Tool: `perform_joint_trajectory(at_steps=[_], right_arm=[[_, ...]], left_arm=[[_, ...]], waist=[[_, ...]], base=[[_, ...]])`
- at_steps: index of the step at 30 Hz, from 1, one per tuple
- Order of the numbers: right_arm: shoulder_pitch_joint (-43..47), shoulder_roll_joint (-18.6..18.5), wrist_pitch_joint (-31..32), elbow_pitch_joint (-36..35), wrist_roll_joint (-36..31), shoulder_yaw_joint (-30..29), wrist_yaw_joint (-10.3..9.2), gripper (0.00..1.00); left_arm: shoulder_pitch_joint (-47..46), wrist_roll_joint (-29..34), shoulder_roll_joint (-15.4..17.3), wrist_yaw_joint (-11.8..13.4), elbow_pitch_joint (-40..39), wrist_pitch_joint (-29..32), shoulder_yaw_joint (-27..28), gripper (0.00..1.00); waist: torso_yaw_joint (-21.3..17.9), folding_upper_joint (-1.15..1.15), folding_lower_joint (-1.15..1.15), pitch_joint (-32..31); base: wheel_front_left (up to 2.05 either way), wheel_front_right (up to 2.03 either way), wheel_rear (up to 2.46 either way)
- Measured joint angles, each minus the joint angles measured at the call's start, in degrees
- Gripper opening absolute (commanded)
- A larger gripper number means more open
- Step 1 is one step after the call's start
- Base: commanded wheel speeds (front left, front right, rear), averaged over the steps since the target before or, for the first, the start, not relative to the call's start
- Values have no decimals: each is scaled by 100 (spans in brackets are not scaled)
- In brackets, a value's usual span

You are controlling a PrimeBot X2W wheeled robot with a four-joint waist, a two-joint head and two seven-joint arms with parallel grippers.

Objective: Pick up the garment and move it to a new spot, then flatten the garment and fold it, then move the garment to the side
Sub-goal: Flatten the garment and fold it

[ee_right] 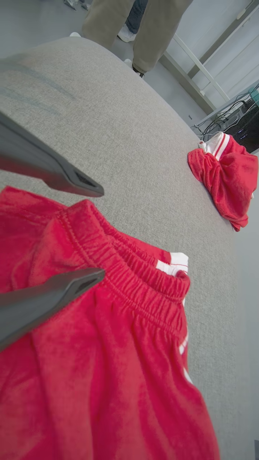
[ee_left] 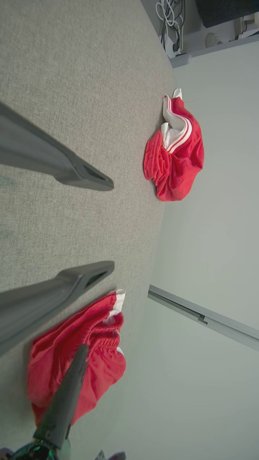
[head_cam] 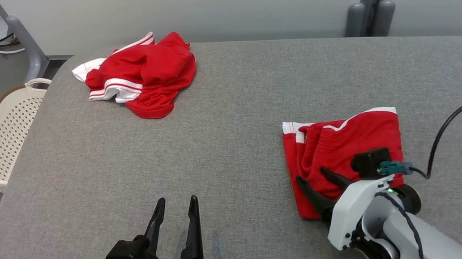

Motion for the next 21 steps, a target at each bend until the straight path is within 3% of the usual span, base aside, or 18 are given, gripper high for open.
perform_joint_trajectory(at_steps=[10, 21], right_arm=[[-109, 8, -337, 20, 15, 554, 0, 100], [-253, -47, -1084, -116, -744, -105, 1, 100]], left_arm=[[-1, 3, 0, -1, 2, 0, 47, 100], [1, 40, 0, 0, -67, 0, 104, 100]], waist=[[-96, 0, 0, -13], [-249, 0, 0, -101]], base=[[0, 0, 0], [0, 0, 0]])
